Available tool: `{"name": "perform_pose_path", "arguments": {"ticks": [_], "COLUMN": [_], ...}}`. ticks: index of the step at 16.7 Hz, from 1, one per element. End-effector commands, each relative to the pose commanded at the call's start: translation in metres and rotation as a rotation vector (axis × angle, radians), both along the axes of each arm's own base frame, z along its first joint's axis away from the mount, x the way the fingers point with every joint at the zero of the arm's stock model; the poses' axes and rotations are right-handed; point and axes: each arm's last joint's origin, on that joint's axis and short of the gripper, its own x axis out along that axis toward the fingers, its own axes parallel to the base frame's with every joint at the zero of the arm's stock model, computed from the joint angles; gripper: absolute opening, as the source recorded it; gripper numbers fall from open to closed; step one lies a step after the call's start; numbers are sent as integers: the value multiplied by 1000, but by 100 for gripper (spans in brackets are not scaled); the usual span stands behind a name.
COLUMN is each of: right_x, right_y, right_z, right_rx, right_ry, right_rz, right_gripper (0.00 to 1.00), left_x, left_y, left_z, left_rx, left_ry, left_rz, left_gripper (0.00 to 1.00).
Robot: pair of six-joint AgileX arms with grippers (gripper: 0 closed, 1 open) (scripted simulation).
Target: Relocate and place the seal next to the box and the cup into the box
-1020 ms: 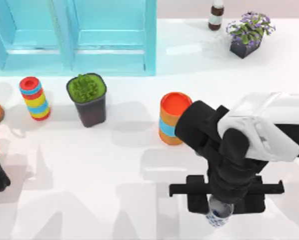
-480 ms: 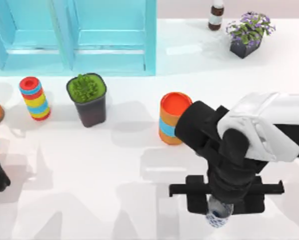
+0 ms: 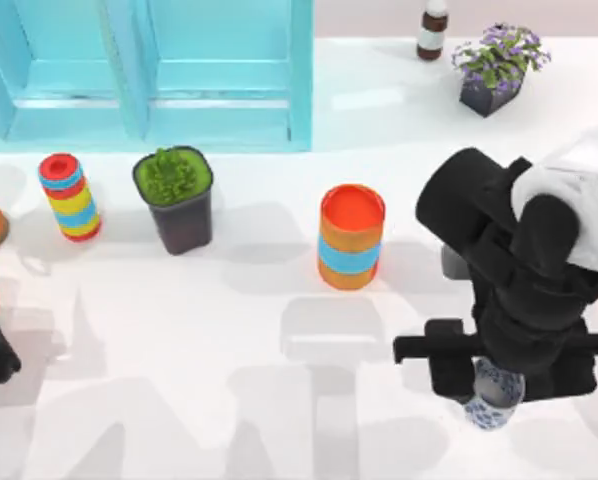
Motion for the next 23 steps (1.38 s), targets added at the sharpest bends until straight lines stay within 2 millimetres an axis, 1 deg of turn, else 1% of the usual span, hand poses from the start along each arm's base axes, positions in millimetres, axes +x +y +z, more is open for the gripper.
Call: {"name": "perform_pose_path", "arguments": {"ticks": [4,6,11,12,13,15,16,18,21,23], "right_x": [-6,-8,-8,-7,-5,3,7,16,23,20], "right_y": [-48,-60,-61,-63,-68,-87,-99,-133,-193,-236], "right_z": [46,56,56,56,57,59,59,60,59,56], "right_rx": [-1,4,1,-3,-12,-42,-61,-100,-139,-137], "right_ry": [3,-3,-1,-8,-18,-43,-53,-63,-34,1], "right_rz": [-10,-12,-10,-10,-10,-10,-10,-10,16,23], "right_gripper": [0,0,0,0,0,0,0,0,0,0], "left_x": [0,0,0,0,0,0,0,0,0,0], "left_y": [0,0,0,0,0,0,0,0,0,0], "left_z": [0,0,0,0,0,0,0,0,0,0], "left_rx": [0,0,0,0,0,0,0,0,0,0], "left_ry": [0,0,0,0,0,0,0,0,0,0], "left_rz": [0,0,0,0,0,0,0,0,0,0], "left_gripper": [100,100,100,100,100,100,100,100,100,100]}}
